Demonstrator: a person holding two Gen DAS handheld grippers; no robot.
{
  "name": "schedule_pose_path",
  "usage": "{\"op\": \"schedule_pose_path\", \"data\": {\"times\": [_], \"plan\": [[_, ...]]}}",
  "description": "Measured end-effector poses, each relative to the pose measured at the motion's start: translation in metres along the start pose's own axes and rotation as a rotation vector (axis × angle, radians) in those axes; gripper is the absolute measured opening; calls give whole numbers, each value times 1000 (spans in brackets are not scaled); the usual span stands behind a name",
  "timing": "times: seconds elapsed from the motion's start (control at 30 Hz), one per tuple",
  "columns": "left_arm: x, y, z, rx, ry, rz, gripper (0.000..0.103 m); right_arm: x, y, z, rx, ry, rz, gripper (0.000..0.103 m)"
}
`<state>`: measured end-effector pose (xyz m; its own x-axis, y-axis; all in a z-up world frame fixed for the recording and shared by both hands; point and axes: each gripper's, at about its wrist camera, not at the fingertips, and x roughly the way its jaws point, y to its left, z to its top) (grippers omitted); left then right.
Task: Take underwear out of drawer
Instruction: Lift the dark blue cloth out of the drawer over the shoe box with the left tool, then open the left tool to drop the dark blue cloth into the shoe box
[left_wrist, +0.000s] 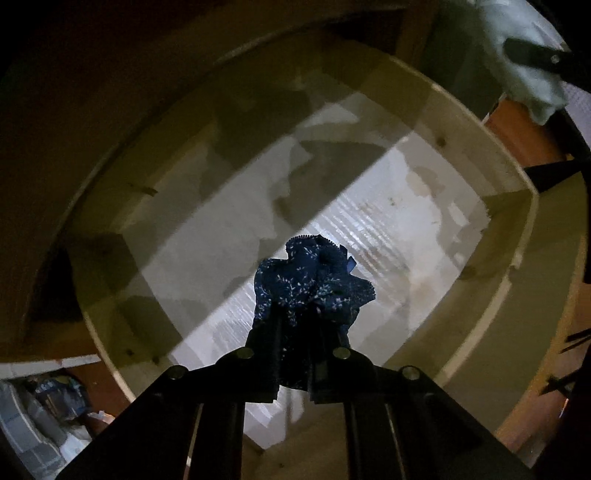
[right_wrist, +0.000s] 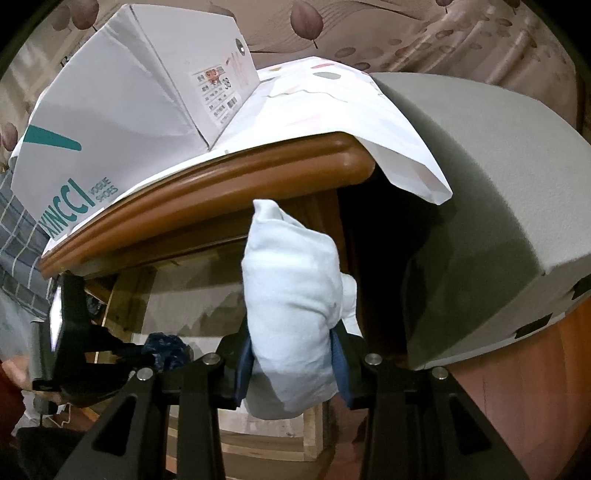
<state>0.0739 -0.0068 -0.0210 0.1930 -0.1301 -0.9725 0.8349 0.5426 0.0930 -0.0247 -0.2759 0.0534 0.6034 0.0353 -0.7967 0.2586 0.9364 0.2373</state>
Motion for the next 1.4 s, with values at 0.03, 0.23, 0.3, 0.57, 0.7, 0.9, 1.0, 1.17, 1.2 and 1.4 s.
{"op": "schedule_pose_path", "data": {"times": [0.03, 0.23, 0.3, 0.57, 0.7, 0.9, 1.0, 1.17, 1.2, 1.4], "plan": [[-2, -2, -1, -8, -11, 2, 9, 0, 1, 0, -5, -1, -2, 37], [-33, -1, -13, -68, -76, 12, 9, 1, 5, 0, -15, -4, 1, 37], [-37, -8, -21, -98, -97, 25, 9, 1, 3, 1, -17, -4, 0, 37], [-66, -16, -38, -232, -201, 58, 9, 2, 8, 0, -40, -9, -19, 37], [-102, -17, -44, -282, -279, 57, 9, 1, 10, -2, -50, -11, -24, 37], [-164, -16, -44, -326, -391, 77, 9, 1, 13, -3, -58, -14, -22, 37], [-198, -10, -41, -359, -444, 70, 9, 1, 14, -3, -61, -13, -21, 37], [-257, 4, -29, -391, -521, 121, 9, 0, 13, -3, -57, -17, -8, 37], [-266, 7, -26, -394, -534, 129, 9, 0, 12, -2, -58, -18, -9, 37], [-323, 30, 15, -420, -614, 190, 9, -2, 13, -2, -52, -20, 2, 37]]}}
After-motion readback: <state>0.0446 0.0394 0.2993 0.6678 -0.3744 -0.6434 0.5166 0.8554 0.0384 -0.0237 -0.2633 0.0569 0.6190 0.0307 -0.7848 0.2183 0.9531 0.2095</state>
